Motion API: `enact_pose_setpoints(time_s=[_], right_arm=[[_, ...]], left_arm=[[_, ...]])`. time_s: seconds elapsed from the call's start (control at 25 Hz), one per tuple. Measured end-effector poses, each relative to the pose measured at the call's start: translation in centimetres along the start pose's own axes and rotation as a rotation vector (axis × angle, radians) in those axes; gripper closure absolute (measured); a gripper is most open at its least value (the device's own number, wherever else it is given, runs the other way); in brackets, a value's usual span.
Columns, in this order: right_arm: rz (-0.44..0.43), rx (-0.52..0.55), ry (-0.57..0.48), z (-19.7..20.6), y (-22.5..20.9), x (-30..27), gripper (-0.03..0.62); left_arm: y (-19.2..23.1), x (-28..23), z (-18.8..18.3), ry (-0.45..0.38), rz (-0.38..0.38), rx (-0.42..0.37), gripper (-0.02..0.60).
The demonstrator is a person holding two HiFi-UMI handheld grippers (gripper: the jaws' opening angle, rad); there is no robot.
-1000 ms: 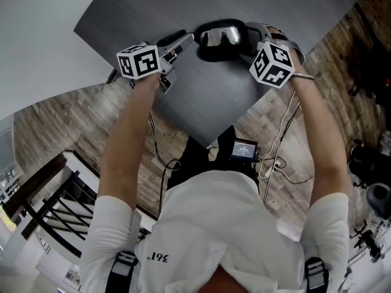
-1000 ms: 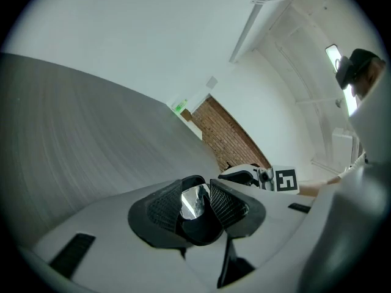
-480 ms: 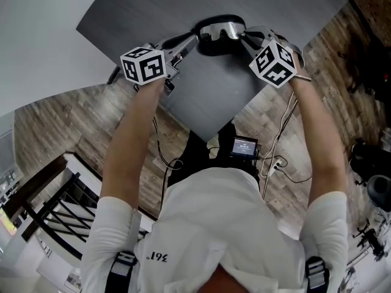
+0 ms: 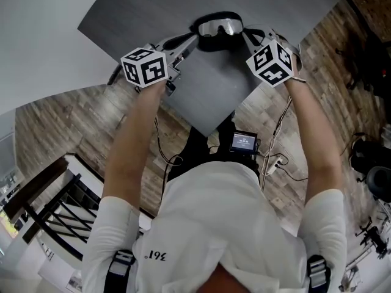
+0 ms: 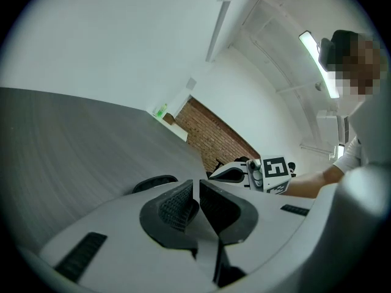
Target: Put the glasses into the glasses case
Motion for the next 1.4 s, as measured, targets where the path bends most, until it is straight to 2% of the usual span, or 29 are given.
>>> enact_pose_setpoints(time_s=[0.36,1.0,1.4], right_arm=[[0.069,-0.179,-0.051,-0.7,-0.2,3.6,0.583],[0.144,-0.317,-0.103,0.0,0.9,7.9,0.582],[0.178,-0.355,-0.133,-0.1,2.7,10.6,0.582]], left_arm=[[-4.1,1.8,-1.6,-0.078,0.034,-0.045,0.537],[-7.4,4.1,-1.5,-0.130,0.044,-0.044,0.535],[-10.0,6.1,-1.0,-0.150,0.065,-0.047,0.535]])
Point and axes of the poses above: the fingertips, and each gripper's own axes: x backward along the fingers, y to its left, z out of its underside, the point moved 6 cm from there along x, backward along the fingers, and after that the axes turned 6 degrees about -x, right-handed, at the moved point
